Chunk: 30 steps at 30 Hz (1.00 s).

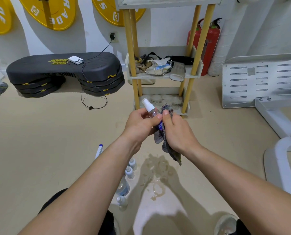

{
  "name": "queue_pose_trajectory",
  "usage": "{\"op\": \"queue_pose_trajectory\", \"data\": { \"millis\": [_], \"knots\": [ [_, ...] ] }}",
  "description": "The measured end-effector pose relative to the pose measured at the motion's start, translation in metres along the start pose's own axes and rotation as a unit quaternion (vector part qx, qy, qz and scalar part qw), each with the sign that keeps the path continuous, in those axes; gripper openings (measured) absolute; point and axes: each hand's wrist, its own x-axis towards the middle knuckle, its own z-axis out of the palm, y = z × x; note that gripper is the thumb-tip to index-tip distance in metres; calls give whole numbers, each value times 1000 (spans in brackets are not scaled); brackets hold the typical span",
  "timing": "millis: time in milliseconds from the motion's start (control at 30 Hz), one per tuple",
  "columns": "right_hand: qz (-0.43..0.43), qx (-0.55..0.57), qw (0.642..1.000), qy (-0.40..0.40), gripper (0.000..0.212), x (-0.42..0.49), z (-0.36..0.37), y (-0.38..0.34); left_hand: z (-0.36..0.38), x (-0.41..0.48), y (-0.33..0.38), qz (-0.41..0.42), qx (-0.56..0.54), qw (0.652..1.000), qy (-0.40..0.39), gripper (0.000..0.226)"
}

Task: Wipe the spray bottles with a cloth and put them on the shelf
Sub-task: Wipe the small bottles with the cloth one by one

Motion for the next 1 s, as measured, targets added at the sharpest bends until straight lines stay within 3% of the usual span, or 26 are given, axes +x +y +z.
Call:
{"op": "queue_pose_trajectory", "data": {
  "millis": [100,333,500,667,733,833,867,900,933,1000],
  "knots": [
    [-10,-7,1000,14,41,-2,-4,-1,-2,0,0,0,21,1000,-9,13],
    [-27,-26,999,6,45,-4,-1,3,-3,0,1,-38,31,999,-20,2],
    [-23,-67,997,30,46,-4,-4,-2,-4,2,-1,-9,49,999,10,21],
    [23,78,996,-34,57,1,-16,-10,-11,5,2,22,-16,999,-22,19],
    [98,210,969,-85,61,1,-21,-15,-14,7,3,45,-47,997,-51,23],
    [179,441,860,-181,49,-3,-26,-20,-17,6,9,56,-83,990,-101,34],
    [181,469,842,-197,47,-3,-26,-19,-18,6,11,50,-85,989,-112,35],
    [170,461,849,-193,47,-4,-26,-20,-20,7,13,39,-78,989,-118,34],
    [143,409,886,-166,50,-5,-26,-20,-22,6,15,25,-63,991,-117,31],
    [51,204,973,-93,56,-8,-23,-19,-23,6,16,-4,-36,995,-93,25]
  ]
}}
